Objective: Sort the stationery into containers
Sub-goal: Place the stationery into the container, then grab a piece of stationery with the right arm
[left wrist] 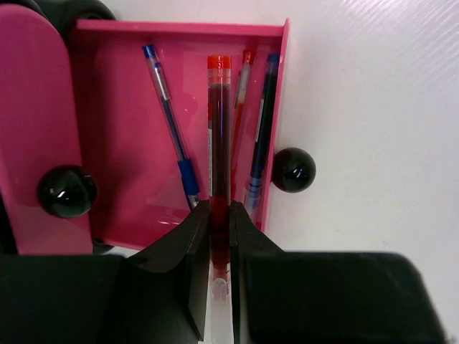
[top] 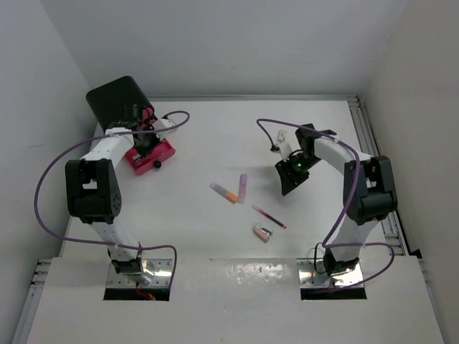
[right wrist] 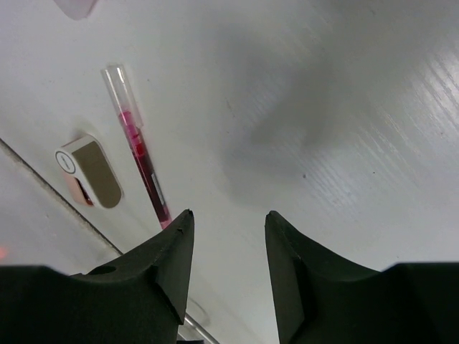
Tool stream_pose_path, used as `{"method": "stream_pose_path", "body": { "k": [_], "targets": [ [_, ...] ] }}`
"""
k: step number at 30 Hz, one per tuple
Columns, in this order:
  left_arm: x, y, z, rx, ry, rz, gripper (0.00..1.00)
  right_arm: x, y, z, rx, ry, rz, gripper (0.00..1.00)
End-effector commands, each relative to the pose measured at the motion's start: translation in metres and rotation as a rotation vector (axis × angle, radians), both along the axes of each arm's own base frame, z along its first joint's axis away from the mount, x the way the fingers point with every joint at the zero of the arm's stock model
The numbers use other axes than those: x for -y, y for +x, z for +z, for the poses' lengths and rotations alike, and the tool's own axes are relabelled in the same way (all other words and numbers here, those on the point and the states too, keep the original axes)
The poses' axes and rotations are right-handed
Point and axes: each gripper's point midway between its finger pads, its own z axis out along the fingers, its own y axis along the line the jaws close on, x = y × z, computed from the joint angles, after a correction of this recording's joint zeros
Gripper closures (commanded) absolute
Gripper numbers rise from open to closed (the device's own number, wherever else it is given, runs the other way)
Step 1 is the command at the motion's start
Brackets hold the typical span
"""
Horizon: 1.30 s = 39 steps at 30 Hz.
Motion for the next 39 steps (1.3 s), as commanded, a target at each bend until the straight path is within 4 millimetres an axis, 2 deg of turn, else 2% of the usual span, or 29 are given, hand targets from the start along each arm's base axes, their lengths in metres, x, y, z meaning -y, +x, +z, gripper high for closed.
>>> {"method": "stream_pose_path", "body": {
  "k": [1,3,8,17,19,22,24,26,28,33,39],
  "targets": [
    [-0.011,0.016,0.010,0.049,0.022,0.023,0.96,0.000,0.012,0.009,0.083,-0.001,0.003,0.56],
    [-0.011,0.017,0.008,0.043,0.031,0.024,0.94,-0.001,0.011,0.008,0.077,-0.001,0.007,0.56],
    [-0.015,0.020,0.000,0.023,0.038,0.050,0.78,-0.003,0.009,0.008,0.063,0.013,0.021,0.56],
    [-0.016,0.027,0.009,0.056,0.025,0.080,0.62,-0.011,-0.009,0.005,0.055,-0.020,0.129,0.56],
    [-0.007,0.028,0.023,0.085,-0.031,0.055,0.59,-0.014,-0.011,0.006,0.062,-0.025,0.134,0.56],
    [0.010,0.033,0.058,0.181,-0.116,0.032,0.56,-0.017,-0.014,0.005,0.066,-0.031,0.117,0.57],
    [0.033,0.033,0.095,0.266,-0.179,-0.012,0.54,-0.024,-0.018,0.005,0.076,-0.036,0.118,0.57],
    [0.043,0.032,0.112,0.302,-0.225,-0.013,0.52,-0.027,-0.019,0.003,0.076,-0.046,0.109,0.57],
    [0.066,0.030,0.132,0.348,-0.243,-0.052,0.51,-0.034,-0.023,0.003,0.083,-0.051,0.123,0.57],
    [0.079,0.025,0.154,0.403,-0.270,-0.017,0.49,-0.041,-0.035,-0.002,0.103,-0.075,0.143,0.58],
    [0.085,0.014,0.160,0.405,-0.300,-0.009,0.48,-0.045,-0.050,-0.012,0.152,-0.119,0.160,0.59]
  ]
}}
